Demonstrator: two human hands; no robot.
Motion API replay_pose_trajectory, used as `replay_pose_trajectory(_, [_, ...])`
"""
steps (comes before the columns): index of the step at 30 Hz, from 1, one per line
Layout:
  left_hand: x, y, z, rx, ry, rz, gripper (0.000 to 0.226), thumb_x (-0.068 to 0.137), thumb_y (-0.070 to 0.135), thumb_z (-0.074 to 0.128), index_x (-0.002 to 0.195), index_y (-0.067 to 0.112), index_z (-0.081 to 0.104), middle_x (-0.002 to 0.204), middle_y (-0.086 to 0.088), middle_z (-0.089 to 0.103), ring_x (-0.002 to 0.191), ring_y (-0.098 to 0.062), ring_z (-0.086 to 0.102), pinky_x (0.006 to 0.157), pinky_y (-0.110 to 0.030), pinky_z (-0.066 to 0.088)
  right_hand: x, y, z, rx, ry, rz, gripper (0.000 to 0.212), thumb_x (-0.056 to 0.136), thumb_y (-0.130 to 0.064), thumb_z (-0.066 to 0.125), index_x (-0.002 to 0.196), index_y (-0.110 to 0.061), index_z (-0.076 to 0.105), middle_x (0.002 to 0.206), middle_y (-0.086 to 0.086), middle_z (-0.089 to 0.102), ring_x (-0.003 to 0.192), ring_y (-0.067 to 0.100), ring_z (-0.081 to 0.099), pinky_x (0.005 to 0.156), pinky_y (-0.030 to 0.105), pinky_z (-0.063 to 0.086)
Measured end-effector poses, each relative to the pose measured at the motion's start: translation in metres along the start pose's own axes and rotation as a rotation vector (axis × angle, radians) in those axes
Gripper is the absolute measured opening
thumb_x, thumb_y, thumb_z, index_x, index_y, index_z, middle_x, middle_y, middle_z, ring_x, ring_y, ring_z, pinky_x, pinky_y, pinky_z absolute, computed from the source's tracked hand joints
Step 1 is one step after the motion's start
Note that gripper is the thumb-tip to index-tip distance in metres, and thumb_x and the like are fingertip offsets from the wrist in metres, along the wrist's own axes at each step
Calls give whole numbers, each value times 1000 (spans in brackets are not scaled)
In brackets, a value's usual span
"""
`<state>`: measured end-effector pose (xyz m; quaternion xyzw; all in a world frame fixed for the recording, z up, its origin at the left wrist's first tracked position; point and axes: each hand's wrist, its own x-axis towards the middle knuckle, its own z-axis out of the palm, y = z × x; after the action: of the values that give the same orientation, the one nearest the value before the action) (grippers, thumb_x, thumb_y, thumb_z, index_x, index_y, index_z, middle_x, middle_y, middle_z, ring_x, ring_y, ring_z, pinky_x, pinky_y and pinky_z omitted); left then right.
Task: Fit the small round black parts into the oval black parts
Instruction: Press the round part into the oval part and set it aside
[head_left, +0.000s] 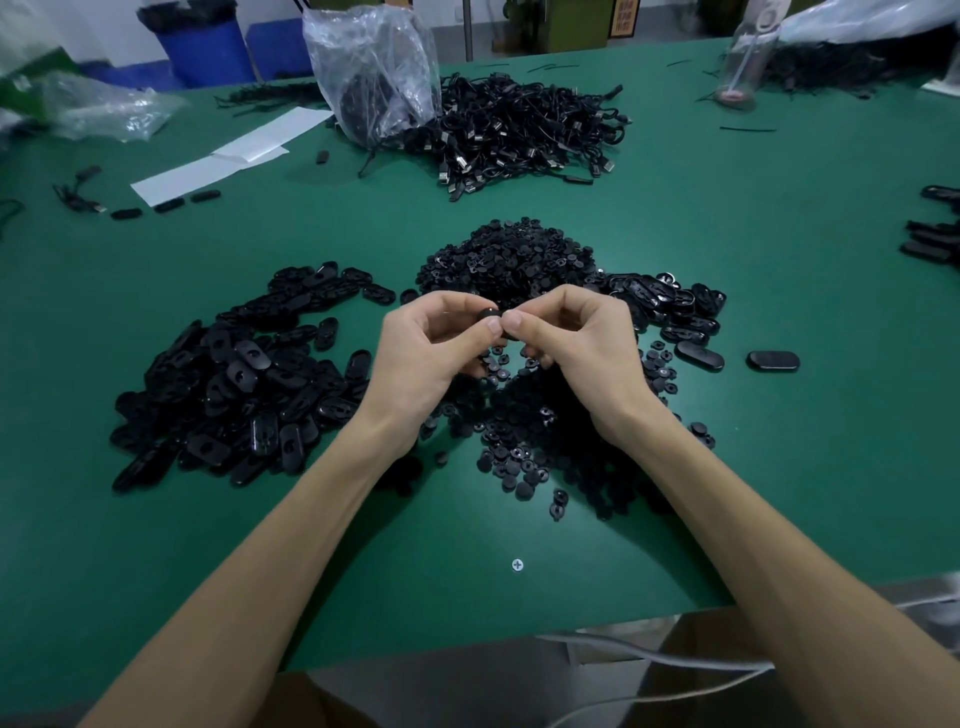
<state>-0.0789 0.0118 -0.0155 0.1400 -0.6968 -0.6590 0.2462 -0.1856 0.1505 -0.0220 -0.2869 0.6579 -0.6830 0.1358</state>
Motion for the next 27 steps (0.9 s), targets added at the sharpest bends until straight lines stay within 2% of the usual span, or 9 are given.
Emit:
replay_pose_trajectory(3, [0,-2,0,-12,20,4,16,94,7,75,109,4,70,93,-5,78,87,-17,76,62,-23,56,0,-1,1,4,-14,-20,11,88,-16,81,88,-7,75,81,17,74,67,16,61,61,32,52])
replay_pose_trajectory(9, [2,-3,-2,-51,38,-17,19,95,1,72,113,-3,66,94,-13,77,86,-18,74,67,-28,60,0,1,4,-24,-34,-17,8,89,-6,78,97,-7,75,88,12,78,77,18,71,64,29,59])
replay_pose_trajectory(12, [3,-2,-5,39,-19,33,18,95,2,73,112,1,69,98,-19,76,86,-27,76,71,-33,63,1,3,3,-58,-17,-16,8,87,-6,79,92,-11,76,78,2,76,71,11,69,64,28,57])
replay_pose_trajectory(14, [3,-2,-6,103,-57,68,15,94,2,73,109,3,73,98,-16,78,87,-31,77,72,-37,65,0,4,2,-75,-28,-17,9,86,-8,80,91,-14,77,75,-3,75,69,9,68,65,28,58])
replay_pose_trajectory(18, [5,-4,-8,271,-45,119,12,93,5,75,103,9,76,90,-7,79,81,-26,77,75,-44,65,-1,4,3,-129,-28,-20,8,85,-9,80,90,-15,77,75,-3,75,68,10,69,67,33,61])
replay_pose_trajectory(22, [4,-10,-4,435,4,155,15,88,12,74,101,18,77,85,2,78,76,-16,75,75,-38,64,-2,2,4,-158,-25,-7,8,82,-10,81,85,-15,76,74,1,75,65,13,69,62,32,60])
replay_pose_trajectory(27, [2,-11,-1,515,-1,178,17,89,14,69,102,20,76,79,4,75,68,-9,69,66,-26,59,-4,-1,6,-203,-43,7,7,81,-10,81,83,-14,75,68,0,73,58,15,68,58,34,59])
